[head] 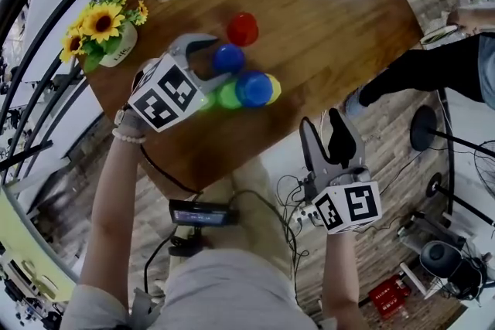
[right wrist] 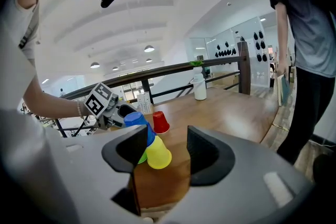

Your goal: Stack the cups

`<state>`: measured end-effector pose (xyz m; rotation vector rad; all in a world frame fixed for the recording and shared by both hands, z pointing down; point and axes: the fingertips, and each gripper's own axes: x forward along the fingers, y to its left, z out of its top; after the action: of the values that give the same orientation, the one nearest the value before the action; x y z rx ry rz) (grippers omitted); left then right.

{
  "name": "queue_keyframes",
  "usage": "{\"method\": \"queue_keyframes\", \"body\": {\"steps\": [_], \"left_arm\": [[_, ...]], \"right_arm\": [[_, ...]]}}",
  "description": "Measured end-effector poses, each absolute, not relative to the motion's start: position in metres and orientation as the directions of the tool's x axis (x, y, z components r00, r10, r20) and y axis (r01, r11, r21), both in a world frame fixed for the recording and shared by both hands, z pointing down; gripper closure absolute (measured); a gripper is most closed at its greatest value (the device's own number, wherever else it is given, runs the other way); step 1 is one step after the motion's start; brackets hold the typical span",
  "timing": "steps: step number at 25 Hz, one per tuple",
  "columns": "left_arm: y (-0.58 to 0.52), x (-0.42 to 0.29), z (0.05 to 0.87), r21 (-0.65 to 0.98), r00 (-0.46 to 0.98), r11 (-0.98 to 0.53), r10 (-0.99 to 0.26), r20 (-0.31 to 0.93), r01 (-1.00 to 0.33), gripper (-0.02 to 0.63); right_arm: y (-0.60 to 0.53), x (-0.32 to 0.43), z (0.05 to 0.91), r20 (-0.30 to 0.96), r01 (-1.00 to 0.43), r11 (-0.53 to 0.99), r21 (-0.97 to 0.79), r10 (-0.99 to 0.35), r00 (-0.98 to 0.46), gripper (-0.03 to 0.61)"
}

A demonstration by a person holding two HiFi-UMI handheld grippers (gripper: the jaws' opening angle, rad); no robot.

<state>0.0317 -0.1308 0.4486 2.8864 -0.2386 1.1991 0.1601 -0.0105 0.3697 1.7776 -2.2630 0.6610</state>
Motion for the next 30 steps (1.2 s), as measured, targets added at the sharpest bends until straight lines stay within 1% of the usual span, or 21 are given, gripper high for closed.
{"method": "queue_keyframes", "body": {"steps": [5,8,12,23,30], "left_arm": [[-0.13,0.034,0.459,-0.042,0.68,-0.992,-0.112,0.725,-0.119,0.37],[-0.129,0.034,0.461,-0.051,0.678,-0.993,-0.11,0.727,-0.107,0.417],[-0.129,0.033,0.458,-0.06,0.677,-0.992,-0.117,0.727,-0.107,0.419],[-0.141,0.016,0.428,-0.108,0.679,-0.977,-0.206,0.705,-0.185,0.42],[-0.142,-0.001,0.403,-0.123,0.67,-0.959,-0.268,0.692,-0.257,0.42]], "right_arm": [[-0.011,0.163,0.373,0.419,-0.958,0.173,-0.23,-0.87,-0.258,0.354],[-0.011,0.162,0.374,0.424,-0.957,0.173,-0.232,-0.868,-0.26,0.354],[-0.011,0.16,0.375,0.424,-0.956,0.177,-0.232,-0.867,-0.263,0.354],[-0.016,0.157,0.372,0.41,-0.953,0.193,-0.232,-0.869,-0.276,0.354],[-0.022,0.153,0.367,0.399,-0.949,0.213,-0.233,-0.869,-0.293,0.354]]}}
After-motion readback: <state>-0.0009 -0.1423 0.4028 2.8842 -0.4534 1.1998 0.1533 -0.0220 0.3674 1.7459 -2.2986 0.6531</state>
